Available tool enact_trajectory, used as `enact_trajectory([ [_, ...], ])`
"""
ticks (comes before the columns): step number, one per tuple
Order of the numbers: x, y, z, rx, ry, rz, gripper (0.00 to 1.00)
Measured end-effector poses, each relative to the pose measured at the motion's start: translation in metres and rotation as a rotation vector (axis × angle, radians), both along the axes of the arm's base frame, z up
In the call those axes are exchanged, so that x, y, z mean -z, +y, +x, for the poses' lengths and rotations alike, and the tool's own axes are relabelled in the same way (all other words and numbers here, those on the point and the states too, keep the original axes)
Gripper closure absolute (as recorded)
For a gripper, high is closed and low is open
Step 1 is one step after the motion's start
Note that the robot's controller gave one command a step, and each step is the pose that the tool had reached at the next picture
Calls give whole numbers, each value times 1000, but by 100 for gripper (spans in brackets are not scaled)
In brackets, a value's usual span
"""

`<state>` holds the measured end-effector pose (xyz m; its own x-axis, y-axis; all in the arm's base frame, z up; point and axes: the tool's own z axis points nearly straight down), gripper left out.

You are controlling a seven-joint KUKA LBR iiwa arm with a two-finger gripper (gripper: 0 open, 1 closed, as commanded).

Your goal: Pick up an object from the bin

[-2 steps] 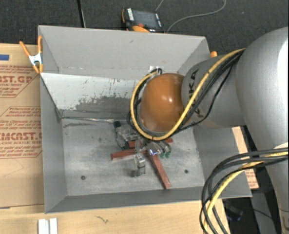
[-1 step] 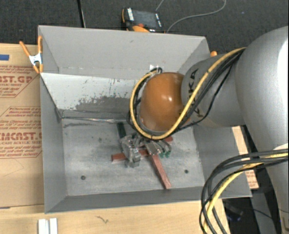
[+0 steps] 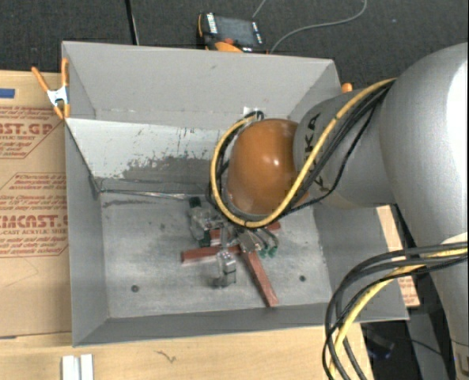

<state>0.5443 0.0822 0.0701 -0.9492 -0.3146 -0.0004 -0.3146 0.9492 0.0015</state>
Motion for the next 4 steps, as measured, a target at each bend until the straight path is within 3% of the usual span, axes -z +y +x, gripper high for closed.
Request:
enact_trajectory([
  [1, -2, 1, 1, 0, -1, 1, 100],
  [2, 0, 0, 0, 0, -1, 0, 0],
  [3, -1, 1, 0, 0, 0, 1, 100],
  [4, -162, 27, 29, -231, -11, 0, 100],
])
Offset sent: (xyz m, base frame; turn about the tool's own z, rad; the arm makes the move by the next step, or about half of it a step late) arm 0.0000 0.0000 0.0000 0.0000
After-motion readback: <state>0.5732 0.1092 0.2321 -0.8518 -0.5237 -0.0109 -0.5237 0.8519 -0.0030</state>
